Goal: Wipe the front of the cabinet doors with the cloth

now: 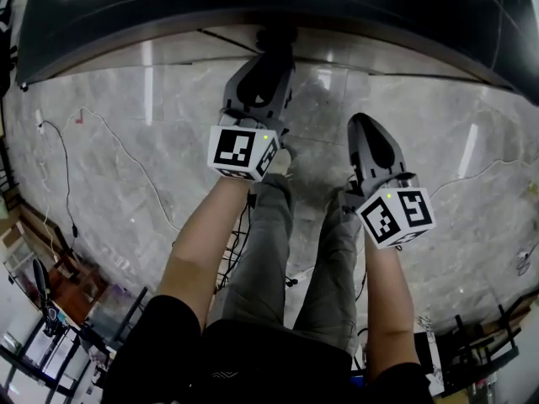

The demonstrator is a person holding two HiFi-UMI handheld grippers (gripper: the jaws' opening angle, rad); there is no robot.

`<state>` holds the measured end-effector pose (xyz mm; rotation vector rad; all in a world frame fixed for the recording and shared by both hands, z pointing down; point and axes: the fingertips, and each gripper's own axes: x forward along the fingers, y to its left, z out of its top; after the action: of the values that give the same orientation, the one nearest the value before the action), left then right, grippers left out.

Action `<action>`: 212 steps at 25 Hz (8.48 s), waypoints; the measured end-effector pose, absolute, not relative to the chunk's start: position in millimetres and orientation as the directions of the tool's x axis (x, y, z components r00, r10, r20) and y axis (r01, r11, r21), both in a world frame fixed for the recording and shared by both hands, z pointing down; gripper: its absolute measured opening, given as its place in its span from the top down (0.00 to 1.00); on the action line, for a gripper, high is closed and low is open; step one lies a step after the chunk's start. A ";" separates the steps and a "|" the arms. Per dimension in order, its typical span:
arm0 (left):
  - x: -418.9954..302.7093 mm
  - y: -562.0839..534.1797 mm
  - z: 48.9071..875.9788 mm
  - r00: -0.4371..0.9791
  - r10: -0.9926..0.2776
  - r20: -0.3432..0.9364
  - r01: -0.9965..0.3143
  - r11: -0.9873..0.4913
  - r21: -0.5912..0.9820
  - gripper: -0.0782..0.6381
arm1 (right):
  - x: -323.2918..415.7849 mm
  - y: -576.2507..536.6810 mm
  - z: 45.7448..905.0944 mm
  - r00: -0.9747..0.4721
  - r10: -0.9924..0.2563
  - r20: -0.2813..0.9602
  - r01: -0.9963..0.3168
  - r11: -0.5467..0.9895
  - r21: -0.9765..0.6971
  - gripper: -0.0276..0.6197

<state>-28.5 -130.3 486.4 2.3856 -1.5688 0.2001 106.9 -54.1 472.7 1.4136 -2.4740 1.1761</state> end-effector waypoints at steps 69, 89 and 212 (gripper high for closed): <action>-60.9 -99.4 561.0 0.333 -0.872 0.359 -0.943 -0.298 0.151 0.71 | 107.3 -29.9 546.9 -0.594 -0.630 0.501 -0.767 0.255 -0.589 0.89; -30.1 -132.8 597.5 0.386 -0.849 0.361 -0.922 -0.357 0.147 0.71 | 109.7 -33.0 566.7 -0.581 -0.655 0.483 -0.767 0.242 -0.594 0.89; -13.9 67.6 187.9 0.530 -0.793 0.300 -0.841 -0.449 0.301 0.71 | 119.6 71.3 200.4 -0.670 -0.639 0.376 -0.733 0.491 -0.470 0.90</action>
<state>-13.9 67.6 187.9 2.3613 -1.3380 0.1599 119.6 71.3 200.4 1.1960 -2.5794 0.9252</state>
